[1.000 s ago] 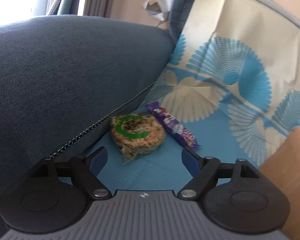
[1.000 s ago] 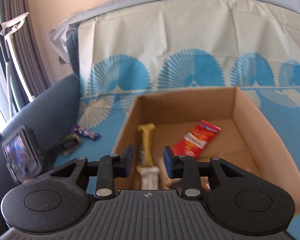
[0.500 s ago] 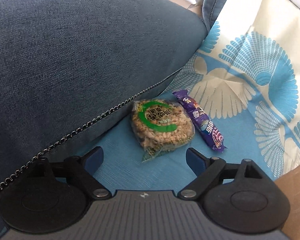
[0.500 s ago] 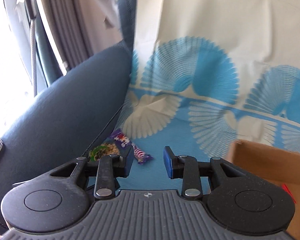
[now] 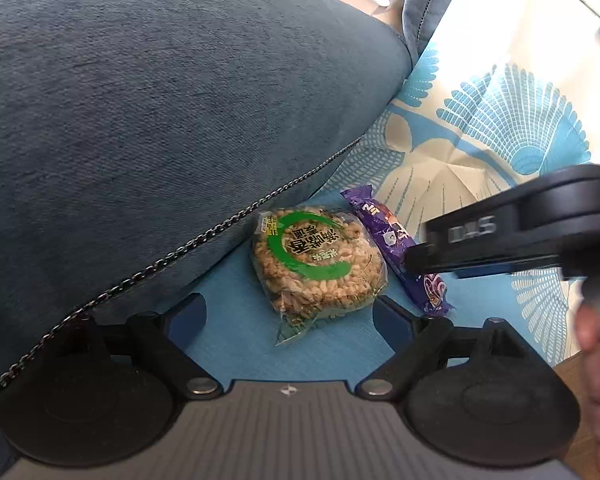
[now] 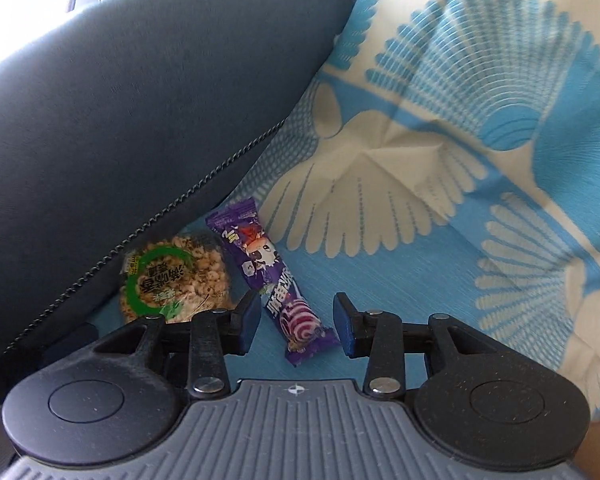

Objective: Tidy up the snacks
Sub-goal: 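Grasp the purple candy bar with the right tool while the left tool grasps the nut cake, then lift and carry the purple candy bar and nut cake over the box with both tools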

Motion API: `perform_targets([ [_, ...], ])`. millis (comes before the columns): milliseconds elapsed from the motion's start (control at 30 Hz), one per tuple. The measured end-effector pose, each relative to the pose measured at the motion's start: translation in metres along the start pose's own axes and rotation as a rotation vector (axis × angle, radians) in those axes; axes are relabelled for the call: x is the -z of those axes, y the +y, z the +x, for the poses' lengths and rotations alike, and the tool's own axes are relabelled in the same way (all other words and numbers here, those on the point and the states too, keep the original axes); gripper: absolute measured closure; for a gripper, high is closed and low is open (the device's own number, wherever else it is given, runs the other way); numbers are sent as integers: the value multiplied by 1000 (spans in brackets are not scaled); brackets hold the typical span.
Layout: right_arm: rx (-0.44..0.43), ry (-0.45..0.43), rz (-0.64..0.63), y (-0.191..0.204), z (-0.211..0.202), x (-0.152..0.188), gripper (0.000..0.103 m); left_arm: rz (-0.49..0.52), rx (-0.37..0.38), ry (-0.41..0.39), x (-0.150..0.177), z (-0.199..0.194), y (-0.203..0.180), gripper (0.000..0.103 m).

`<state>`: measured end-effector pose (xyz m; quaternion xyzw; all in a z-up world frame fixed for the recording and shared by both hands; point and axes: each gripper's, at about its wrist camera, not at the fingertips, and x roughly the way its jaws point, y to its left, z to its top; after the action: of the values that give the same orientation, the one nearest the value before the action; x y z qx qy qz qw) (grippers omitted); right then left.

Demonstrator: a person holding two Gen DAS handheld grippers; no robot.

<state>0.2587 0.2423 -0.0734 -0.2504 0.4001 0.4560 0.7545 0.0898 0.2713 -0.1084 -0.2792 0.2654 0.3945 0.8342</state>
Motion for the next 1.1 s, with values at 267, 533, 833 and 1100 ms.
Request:
perform_targets([
  [267,-15,22,-72,1,11,2,79,31,9,-11,-1,10,-7,3],
  [533,115,-54,29,-20,-61,25,78,-5,-20,-34,-9,29,-21,1],
  [833,150,-121,149,-11,-134,63,78,17,-48,-56,-13,31,-26,17],
  [1100,206,-134,192,19,-166,96,78,116,57,-30,-3,8,-18,18],
])
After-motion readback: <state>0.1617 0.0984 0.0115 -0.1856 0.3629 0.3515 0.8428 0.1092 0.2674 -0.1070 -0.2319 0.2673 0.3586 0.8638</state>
